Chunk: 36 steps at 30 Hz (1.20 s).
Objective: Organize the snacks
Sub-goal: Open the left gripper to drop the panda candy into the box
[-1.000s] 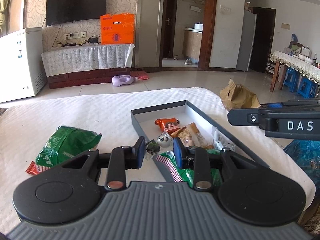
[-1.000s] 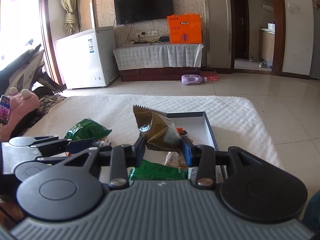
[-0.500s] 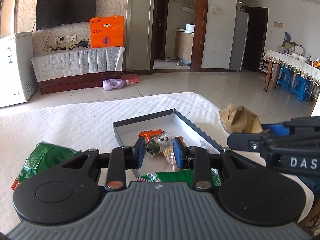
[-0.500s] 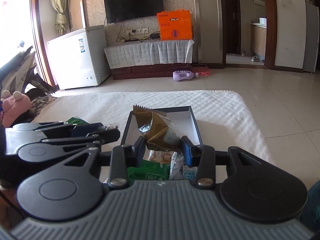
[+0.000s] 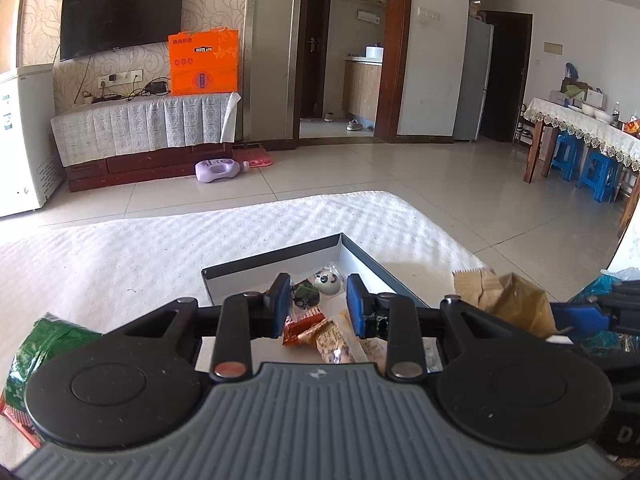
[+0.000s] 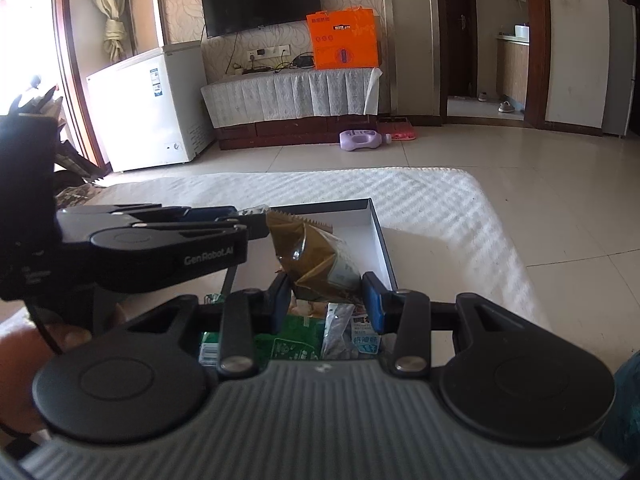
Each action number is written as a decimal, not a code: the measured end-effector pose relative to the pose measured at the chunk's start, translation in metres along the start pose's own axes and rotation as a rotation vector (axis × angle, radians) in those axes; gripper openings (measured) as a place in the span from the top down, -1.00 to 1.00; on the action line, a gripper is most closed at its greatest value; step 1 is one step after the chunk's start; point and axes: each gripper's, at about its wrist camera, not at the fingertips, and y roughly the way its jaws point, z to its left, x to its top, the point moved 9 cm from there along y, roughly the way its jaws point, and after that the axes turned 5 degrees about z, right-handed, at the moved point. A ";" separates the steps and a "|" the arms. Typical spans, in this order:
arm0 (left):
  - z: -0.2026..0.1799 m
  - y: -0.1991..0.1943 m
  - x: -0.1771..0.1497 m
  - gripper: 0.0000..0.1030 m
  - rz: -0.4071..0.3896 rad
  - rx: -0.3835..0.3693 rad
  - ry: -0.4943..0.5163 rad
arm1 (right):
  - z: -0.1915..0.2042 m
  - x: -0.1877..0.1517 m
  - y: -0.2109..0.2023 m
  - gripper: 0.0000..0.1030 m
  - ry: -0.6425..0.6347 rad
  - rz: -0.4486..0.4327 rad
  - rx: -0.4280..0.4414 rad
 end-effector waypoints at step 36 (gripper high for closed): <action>0.013 0.087 0.002 0.31 0.096 0.025 -0.031 | 0.003 -0.006 0.014 0.19 -0.018 0.034 0.014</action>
